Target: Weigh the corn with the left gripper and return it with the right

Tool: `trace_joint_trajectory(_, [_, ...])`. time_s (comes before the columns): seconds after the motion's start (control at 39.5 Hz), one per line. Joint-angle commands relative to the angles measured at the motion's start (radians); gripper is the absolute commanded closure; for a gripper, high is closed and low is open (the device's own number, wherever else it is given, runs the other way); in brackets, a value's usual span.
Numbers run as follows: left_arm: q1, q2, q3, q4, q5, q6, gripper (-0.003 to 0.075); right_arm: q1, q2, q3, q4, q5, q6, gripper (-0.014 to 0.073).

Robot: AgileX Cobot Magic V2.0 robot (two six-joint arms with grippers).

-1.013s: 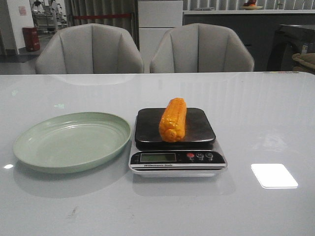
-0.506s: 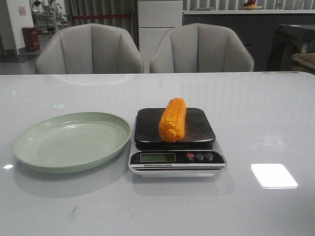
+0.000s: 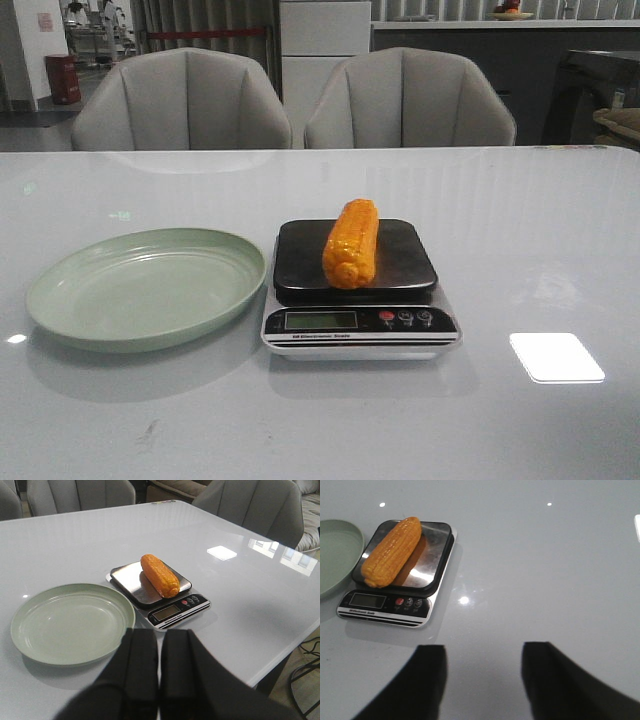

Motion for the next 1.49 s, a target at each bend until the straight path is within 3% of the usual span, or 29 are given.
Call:
trace_joint_trajectory(0.0, [-0.002, 0.012, -0.029, 0.0, -0.083, 0.0, 0.0607, 0.043, 0.07, -0.065, 0.021, -0.097, 0.0, -0.001])
trace_joint_trajectory(0.35, [-0.002, 0.012, -0.029, 0.0, -0.083, 0.0, 0.0607, 0.277, 0.444, -0.314, 0.186, -0.069, 0.013, -0.0001])
trace_joint_trajectory(0.58, [-0.002, 0.012, -0.029, 0.0, -0.083, 0.0, 0.0607, 0.318, 0.733, -0.524, 0.195, -0.003, 0.121, -0.0001])
trace_joint_trajectory(0.86, [-0.002, 0.012, -0.029, 0.0, -0.104, 0.0, 0.0607, 0.331, 1.052, -0.797, -0.012, 0.143, 0.405, -0.0001])
trace_joint_trajectory(1.16, [-0.002, 0.012, -0.029, 0.0, -0.104, 0.0, 0.0607, 0.413, 1.261, -1.039, -0.232, 0.31, 0.639, -0.0001])
trace_joint_trajectory(1.47, [-0.002, 0.012, -0.029, 0.0, -0.104, 0.0, 0.0607, 0.42, 1.408, -1.164, -0.291, 0.43, 0.677, 0.0011])
